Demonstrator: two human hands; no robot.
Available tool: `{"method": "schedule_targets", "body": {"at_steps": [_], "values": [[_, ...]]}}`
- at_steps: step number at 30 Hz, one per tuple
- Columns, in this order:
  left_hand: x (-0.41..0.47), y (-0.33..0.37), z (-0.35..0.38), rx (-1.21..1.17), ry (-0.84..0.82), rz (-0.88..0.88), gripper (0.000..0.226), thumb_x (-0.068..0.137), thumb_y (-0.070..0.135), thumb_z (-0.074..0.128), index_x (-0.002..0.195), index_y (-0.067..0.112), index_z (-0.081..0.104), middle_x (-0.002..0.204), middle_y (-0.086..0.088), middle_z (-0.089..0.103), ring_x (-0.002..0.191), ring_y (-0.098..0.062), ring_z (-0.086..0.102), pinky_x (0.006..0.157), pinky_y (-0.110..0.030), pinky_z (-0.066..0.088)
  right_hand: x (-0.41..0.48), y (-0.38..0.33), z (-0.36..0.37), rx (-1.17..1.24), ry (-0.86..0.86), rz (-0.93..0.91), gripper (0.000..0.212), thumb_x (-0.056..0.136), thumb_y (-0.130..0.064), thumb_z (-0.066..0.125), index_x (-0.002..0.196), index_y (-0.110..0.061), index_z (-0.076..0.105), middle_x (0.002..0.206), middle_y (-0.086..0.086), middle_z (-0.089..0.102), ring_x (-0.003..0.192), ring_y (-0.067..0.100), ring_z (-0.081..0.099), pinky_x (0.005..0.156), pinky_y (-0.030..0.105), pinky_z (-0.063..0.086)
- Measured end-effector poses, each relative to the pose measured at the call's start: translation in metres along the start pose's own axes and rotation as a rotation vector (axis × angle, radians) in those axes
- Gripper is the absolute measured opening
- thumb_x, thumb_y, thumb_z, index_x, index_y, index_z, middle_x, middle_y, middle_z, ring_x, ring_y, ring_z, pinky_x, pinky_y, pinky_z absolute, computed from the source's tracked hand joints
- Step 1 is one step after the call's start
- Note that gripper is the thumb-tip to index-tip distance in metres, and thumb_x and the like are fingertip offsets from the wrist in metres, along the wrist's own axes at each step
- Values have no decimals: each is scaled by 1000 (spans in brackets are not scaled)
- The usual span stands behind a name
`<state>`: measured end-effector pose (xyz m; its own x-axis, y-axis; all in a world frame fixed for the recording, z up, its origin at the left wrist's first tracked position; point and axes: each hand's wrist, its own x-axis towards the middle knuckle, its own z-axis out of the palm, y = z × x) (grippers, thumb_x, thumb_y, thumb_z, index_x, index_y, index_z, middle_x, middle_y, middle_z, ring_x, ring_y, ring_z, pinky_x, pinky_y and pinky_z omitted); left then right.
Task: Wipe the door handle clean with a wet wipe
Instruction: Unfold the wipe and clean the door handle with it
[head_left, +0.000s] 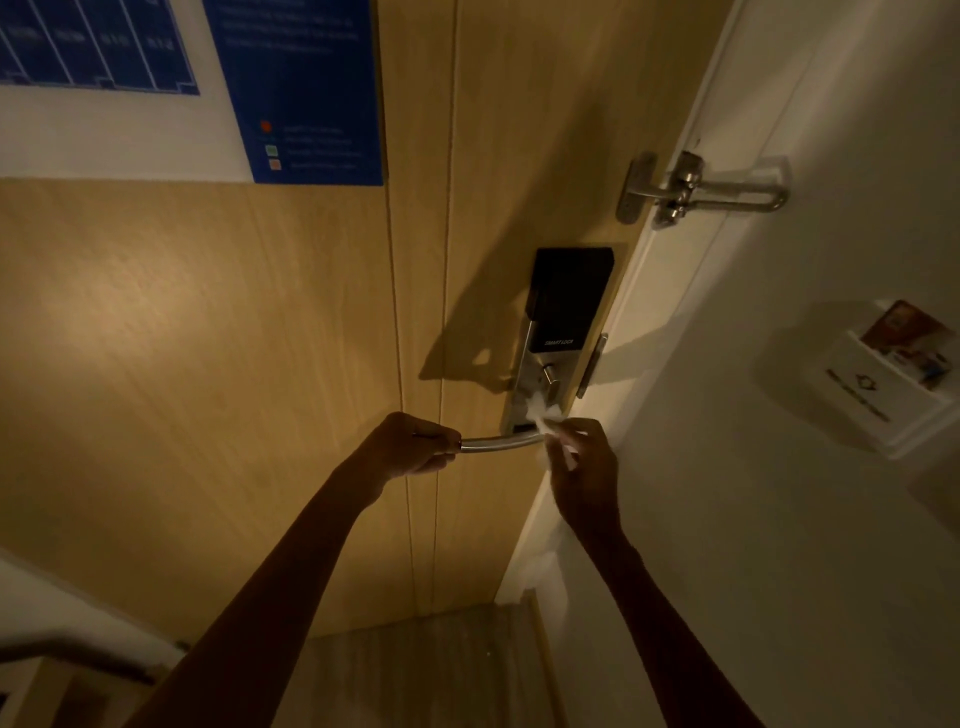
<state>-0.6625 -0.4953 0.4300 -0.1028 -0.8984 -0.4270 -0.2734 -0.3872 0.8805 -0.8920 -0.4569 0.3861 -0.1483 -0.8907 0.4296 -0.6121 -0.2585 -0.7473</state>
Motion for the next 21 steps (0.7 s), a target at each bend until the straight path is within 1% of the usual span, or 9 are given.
{"method": "schedule_targets", "body": {"at_steps": [3, 6, 8, 10, 13, 15, 17, 19, 21], "values": [[0, 0, 0, 4, 2, -3, 19, 86, 7, 67, 103, 1, 72, 89, -14, 72, 78, -17, 69, 65, -16, 58, 6, 11, 4, -326, -151, -175, 51, 98, -44, 28, 122, -16, 62, 124, 9, 51, 107, 17, 52, 85, 12, 40], [-3, -1, 2, -13, 10, 6, 18, 86, 7, 67, 102, 2, 72, 90, -13, 72, 80, -17, 69, 66, -16, 58, 16, 14, -2, -469, -177, -279, 38, 98, -33, 37, 123, -17, 62, 129, 10, 48, 116, 22, 47, 88, 23, 47], [-5, -4, 3, -20, 14, 10, 16, 86, 8, 67, 100, 6, 73, 91, -11, 72, 84, -18, 70, 69, -18, 58, 9, 18, -3, -479, -108, -278, 31, 96, -26, 48, 123, -17, 62, 126, 12, 51, 118, 25, 46, 90, 32, 52], [-5, -8, 3, -37, 25, 10, 11, 84, 10, 69, 92, 15, 76, 91, -10, 74, 87, -19, 72, 77, -24, 58, -4, 20, 4, -430, -49, -275, 32, 94, -20, 58, 126, -18, 61, 123, 13, 53, 115, 26, 49, 87, 34, 54], [-4, -12, 3, -31, 60, 28, 10, 82, 15, 72, 90, 16, 77, 82, -5, 75, 79, -14, 73, 73, -23, 57, -6, 7, 27, -403, -131, -350, 40, 88, -18, 68, 127, -21, 60, 126, 10, 51, 114, 23, 51, 87, 32, 54], [-4, -12, 5, -20, 80, 32, 14, 82, 16, 73, 95, 12, 76, 79, -4, 75, 75, -12, 72, 69, -20, 57, 4, -3, 30, -472, -209, -430, 35, 88, -20, 67, 122, -24, 62, 124, 6, 53, 115, 22, 50, 85, 31, 55], [-6, -11, 6, -11, 86, 38, 13, 82, 16, 73, 94, 13, 76, 80, -4, 75, 75, -11, 72, 66, -16, 56, 11, 0, 16, -511, -204, -479, 31, 89, -22, 61, 120, -22, 63, 119, 8, 58, 112, 21, 49, 85, 31, 54], [-7, -11, 6, -35, 81, 40, 14, 82, 15, 73, 95, 12, 76, 84, -6, 76, 80, -13, 73, 68, -17, 57, 16, 14, -4, -496, -137, -433, 31, 91, -21, 55, 121, -18, 63, 114, 11, 61, 108, 20, 47, 84, 35, 55], [-7, -10, 6, -49, 84, 42, 14, 82, 13, 72, 95, 11, 75, 86, -8, 75, 83, -15, 73, 74, -21, 58, 18, 24, -10, -487, -108, -363, 32, 90, -18, 60, 122, -16, 63, 111, 11, 62, 106, 18, 45, 80, 38, 58]]}}
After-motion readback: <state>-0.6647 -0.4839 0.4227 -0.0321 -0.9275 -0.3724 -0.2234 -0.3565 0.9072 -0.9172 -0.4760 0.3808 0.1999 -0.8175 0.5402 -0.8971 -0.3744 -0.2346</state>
